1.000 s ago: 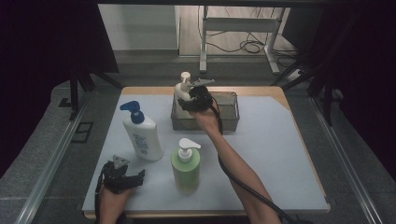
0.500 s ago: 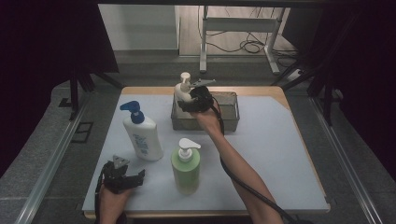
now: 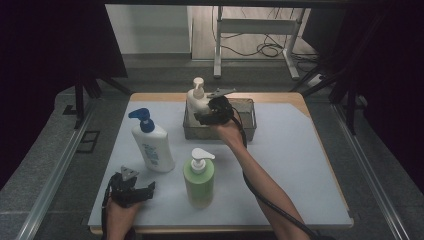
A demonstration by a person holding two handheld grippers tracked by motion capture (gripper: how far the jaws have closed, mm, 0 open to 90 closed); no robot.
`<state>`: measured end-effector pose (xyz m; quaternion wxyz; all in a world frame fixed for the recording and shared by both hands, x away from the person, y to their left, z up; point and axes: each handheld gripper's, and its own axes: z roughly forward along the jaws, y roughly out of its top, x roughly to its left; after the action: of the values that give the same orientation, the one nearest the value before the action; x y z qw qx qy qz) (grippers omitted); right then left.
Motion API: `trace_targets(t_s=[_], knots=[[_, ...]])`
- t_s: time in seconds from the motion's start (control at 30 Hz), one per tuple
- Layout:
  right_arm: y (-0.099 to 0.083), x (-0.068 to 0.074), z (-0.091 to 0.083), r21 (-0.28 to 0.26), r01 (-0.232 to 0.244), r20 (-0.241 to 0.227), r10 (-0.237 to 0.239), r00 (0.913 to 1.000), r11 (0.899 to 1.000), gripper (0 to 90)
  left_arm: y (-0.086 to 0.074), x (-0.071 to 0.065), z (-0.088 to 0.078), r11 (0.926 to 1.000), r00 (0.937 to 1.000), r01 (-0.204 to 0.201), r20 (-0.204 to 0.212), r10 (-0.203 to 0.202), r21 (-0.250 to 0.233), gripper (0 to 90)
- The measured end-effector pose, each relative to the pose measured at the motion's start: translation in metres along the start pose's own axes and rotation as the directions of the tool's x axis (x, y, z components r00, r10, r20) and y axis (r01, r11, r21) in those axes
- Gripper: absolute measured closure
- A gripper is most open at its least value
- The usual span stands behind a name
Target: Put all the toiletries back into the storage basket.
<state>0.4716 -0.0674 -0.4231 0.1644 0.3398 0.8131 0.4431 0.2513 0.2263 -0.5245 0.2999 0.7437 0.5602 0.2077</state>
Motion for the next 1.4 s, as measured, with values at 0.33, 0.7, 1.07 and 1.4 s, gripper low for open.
trace_targets(t_s=[0.33,0.7,1.07,1.4], knots=[[-0.017,-0.007,-0.013,0.025,0.016,-0.019,-0.016,0.9997,1.0,26.0,0.0,0.0,0.0,1.0,1.0,0.0,0.0,0.0,0.0,10.7],[-0.029,-0.023,-0.02,0.104,-0.042,0.003,0.042,0.9991,0.994,50.6,0.0,0.0,0.0,1.0,1.0,0.0,-0.001,0.0,0.001,10.7],[-0.032,-0.029,-0.006,0.133,-0.06,0.031,0.057,0.9979,0.989,87.8,0.0,0.0,0.0,1.0,1.0,0.0,-0.001,0.0,0.001,10.7],[-0.029,-0.028,0.009,0.185,-0.076,0.042,0.069,0.9967,0.98,90.0,0.0,0.0,0.0,1.0,1.0,0.0,0.0,0.0,0.001,10.7]])
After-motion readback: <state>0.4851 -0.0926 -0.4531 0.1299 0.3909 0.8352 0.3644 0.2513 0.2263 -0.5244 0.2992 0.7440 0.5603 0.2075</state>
